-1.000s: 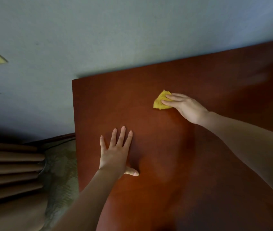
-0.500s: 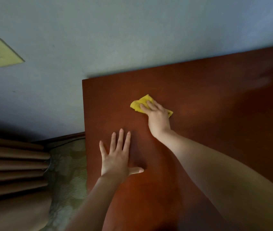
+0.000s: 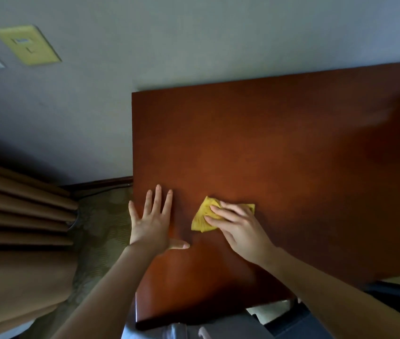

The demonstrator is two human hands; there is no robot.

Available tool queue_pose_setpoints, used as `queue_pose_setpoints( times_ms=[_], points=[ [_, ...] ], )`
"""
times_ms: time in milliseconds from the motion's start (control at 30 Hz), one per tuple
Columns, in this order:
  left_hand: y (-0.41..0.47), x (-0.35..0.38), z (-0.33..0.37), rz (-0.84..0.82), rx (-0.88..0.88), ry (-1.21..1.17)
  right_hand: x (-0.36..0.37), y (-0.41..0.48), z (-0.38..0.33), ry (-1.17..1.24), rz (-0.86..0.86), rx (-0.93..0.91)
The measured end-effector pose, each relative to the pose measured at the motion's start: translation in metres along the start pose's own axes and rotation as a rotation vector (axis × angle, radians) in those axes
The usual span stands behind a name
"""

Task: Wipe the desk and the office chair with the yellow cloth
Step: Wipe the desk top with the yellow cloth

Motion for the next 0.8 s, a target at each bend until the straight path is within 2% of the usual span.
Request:
queue_pose_setpoints(
  times_ms=[200,400,500,667,800],
  points=[
    [-0.004,0.004,0.000,-0.028,-0.008,-0.017,-0.022,-0.060,0.036,-0.029,-0.092,-0.050],
    [-0.002,0.002,0.002,-0.037,-0.005,0.017,-0.049,-0.057,0.090,-0.101,-0.155,0.126],
    [-0.001,0.000,0.004,-0.043,-0.007,0.042,-0.053,-0.040,0.108,-0.147,-0.170,0.154],
    [0.000,-0.009,0.005,-0.035,0.038,0.168,-0.042,-0.006,0.119,-0.141,-0.144,0.553],
    [0.003,-0.024,-0.009,-0.053,0.131,0.080,-0.023,0.023,0.094,-0.240,-0.207,0.815]
  ],
)
Point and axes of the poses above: each hand's wrist, its own y-axis towards the middle knuckle, its own x-axis out of the palm, z = x × y, the point moved 2 cm from there along y, towards the middle knuckle, and after that the axes turned 11 degrees about -y, right-handed, at the moved point
